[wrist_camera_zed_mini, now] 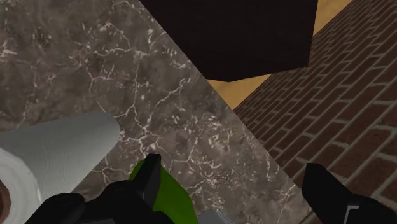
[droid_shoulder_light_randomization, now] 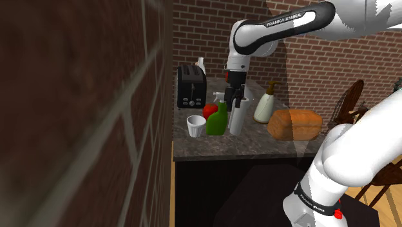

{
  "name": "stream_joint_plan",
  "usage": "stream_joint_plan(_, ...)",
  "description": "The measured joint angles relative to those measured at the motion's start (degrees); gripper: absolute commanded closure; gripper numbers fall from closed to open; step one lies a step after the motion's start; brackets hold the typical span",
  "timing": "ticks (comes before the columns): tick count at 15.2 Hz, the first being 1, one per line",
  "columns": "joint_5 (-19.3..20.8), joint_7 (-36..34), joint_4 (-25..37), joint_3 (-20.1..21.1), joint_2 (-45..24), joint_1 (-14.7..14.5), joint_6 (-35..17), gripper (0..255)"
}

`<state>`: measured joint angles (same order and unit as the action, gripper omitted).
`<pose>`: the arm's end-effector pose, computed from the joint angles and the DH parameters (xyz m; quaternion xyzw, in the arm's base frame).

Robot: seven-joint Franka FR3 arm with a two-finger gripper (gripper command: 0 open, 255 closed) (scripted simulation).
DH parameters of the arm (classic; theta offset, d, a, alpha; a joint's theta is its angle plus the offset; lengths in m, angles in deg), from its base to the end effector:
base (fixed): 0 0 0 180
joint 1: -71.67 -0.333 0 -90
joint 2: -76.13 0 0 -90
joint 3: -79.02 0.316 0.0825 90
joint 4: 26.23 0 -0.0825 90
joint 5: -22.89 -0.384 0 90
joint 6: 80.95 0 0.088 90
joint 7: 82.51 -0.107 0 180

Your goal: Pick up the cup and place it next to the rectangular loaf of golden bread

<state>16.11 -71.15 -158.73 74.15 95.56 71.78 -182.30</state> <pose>0.4222 -0.0280 0.4616 -0.9913 -0.0415 0.0919 0.0842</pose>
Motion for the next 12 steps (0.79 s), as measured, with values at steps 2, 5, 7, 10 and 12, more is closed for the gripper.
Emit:
stream_joint_plan(2,-1.04,0.35,1.86,-0.10,-4.29,-0.31,-2.56,0)
stream_joint_plan(5,-2.65,1.06,6.08,-0.36,-10.90,-0.60,-5.12,0)
stream_joint_plan(7,-3.66,1.92,8.61,-0.67,-14.94,-0.53,-6.65,0)
stream_joint_plan(10,-5.50,2.95,12.66,-0.78,-21.53,-0.55,-9.22,0)
stream_joint_plan(12,-6.74,3.41,16.78,-0.70,-26.46,-0.51,-10.13,0)
